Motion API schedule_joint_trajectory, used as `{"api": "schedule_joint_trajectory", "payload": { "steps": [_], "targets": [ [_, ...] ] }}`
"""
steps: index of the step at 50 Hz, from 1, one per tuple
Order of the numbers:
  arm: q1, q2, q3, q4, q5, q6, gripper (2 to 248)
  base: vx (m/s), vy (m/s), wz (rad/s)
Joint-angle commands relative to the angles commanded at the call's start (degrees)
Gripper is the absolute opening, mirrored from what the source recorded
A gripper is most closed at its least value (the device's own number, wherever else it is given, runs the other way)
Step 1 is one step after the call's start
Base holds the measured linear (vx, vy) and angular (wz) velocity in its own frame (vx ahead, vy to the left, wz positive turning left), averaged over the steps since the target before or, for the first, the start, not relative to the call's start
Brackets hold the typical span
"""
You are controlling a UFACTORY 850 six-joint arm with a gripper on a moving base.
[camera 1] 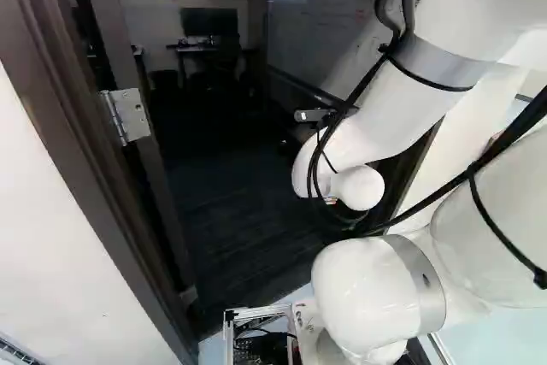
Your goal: Open the door and move inside
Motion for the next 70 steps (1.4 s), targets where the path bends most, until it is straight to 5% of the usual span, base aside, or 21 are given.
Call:
{"api": "schedule_joint_trajectory", "payload": {
  "steps": [28, 70],
  "targets": [
    [0.0, 0.0, 0.0, 0.0, 0.0, 0.0, 247, 0.043, 0.001, -0.003],
    [0.0, 0.0, 0.0, 0.0, 0.0, 0.0, 247, 0.188, 0.004, -0.014]
  ]
}}
